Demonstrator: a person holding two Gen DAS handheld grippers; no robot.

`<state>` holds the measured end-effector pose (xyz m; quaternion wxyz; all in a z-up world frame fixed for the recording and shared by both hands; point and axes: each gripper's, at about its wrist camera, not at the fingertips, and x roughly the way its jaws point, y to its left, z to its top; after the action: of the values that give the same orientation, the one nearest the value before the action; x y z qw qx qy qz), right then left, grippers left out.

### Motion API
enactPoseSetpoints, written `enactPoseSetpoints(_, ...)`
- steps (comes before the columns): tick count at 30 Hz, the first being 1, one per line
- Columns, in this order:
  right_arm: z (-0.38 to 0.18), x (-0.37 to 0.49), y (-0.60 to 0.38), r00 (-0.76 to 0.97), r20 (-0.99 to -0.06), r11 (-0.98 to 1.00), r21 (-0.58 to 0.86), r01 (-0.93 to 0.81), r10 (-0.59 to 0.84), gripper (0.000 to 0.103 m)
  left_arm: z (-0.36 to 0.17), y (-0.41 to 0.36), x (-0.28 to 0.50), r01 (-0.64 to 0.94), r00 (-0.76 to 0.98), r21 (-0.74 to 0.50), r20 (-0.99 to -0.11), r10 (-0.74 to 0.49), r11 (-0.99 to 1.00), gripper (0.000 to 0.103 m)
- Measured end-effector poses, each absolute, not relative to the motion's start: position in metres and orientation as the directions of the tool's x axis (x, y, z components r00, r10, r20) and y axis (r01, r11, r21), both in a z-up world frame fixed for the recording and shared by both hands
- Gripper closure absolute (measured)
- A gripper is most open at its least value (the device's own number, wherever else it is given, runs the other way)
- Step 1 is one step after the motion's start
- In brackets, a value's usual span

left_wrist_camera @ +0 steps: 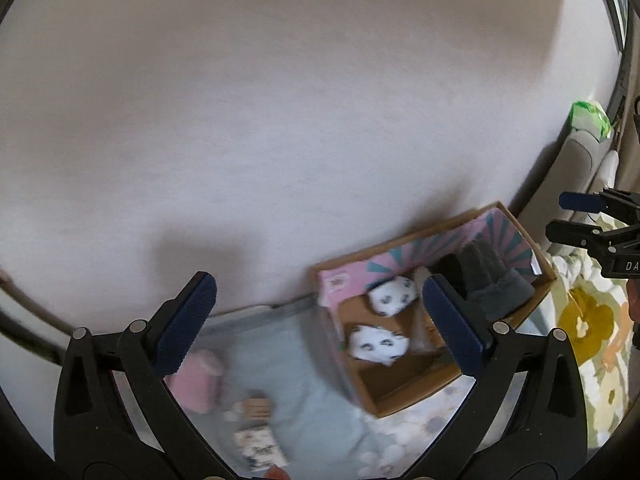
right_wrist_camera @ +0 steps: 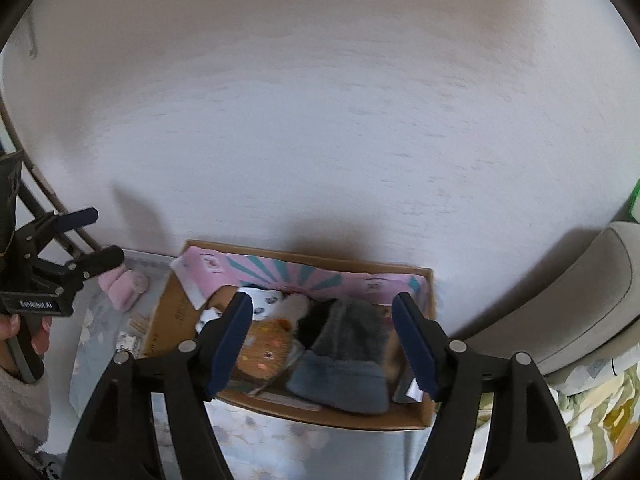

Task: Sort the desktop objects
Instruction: 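Carry the toy and grey hat into the cardboard box and release both, then move both open tools back over the plastic bin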

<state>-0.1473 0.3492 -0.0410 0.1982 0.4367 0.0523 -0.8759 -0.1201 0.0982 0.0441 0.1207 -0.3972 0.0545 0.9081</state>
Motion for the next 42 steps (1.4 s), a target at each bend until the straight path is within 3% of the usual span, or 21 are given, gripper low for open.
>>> enactPoseSetpoints(21, -0.033, -0.103, 0.227, -0.504, -0.765, -0.842, 0.089, 0.532, -0.400, 0.035, 0.052, -0.058, -0.068, -0.097, -0.672, -0.006, -0.737, 0.070, -0.995, 0.000)
enactPoseSetpoints(32, -0.049, -0.089, 0.150, -0.411, -0.802, -0.724, 0.038, 0.688, -0.433, 0.035, 0.035, -0.089, -0.032, -0.076, -0.668, 0.002, -0.743, 0.049, -0.997, 0.000)
enactPoseSetpoints(42, -0.115, -0.097, 0.081, -0.243, -0.881, -0.518, 0.002, 0.855, -0.405, 0.035, -0.061, -0.056, 0.043, -0.168, -0.660, -0.048, -0.736, 0.148, -0.985, 0.004)
